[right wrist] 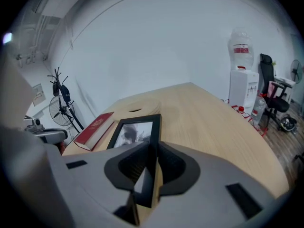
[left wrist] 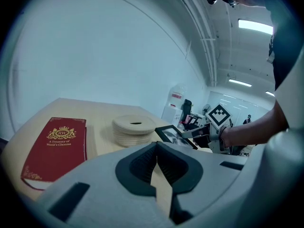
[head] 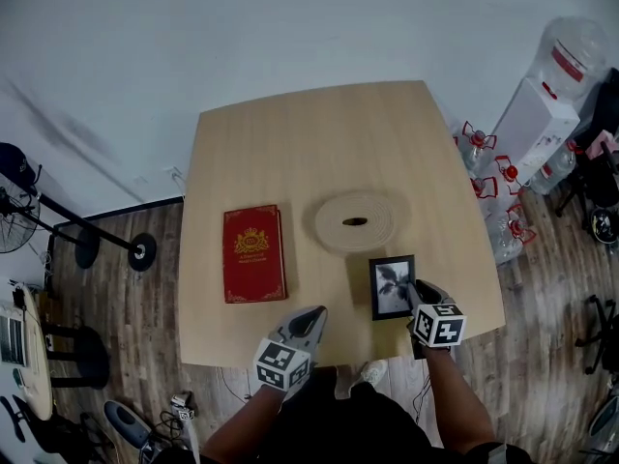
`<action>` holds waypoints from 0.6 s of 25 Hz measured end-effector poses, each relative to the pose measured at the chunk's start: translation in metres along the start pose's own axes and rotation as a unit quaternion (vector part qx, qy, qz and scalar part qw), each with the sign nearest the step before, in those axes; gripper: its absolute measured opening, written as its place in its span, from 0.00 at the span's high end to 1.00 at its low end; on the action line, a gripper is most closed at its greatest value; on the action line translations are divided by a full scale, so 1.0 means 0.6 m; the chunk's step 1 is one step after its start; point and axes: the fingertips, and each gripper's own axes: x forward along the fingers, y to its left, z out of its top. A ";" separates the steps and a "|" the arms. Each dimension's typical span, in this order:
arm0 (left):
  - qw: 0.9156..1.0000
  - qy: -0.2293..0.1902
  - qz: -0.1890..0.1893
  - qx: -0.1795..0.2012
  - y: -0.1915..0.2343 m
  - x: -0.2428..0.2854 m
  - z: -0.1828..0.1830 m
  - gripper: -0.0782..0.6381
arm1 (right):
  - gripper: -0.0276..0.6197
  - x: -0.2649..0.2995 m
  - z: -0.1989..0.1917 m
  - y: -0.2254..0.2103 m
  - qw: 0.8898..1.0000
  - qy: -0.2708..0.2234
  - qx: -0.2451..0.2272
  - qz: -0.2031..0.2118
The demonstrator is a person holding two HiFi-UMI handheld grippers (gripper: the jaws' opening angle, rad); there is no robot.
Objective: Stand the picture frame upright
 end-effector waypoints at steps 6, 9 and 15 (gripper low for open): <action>1.000 -0.004 0.019 -0.005 0.019 -0.019 0.000 0.89 | 0.86 0.031 0.038 0.045 0.999 -0.016 -0.014 0.024; 0.999 -0.004 0.033 -0.008 0.033 -0.033 -0.001 0.89 | 0.86 0.048 0.048 0.059 0.999 -0.016 -0.017 0.030; 0.998 -0.008 0.059 -0.018 0.059 -0.055 -0.004 0.89 | 0.86 0.077 0.055 0.071 0.999 -0.011 -0.023 0.036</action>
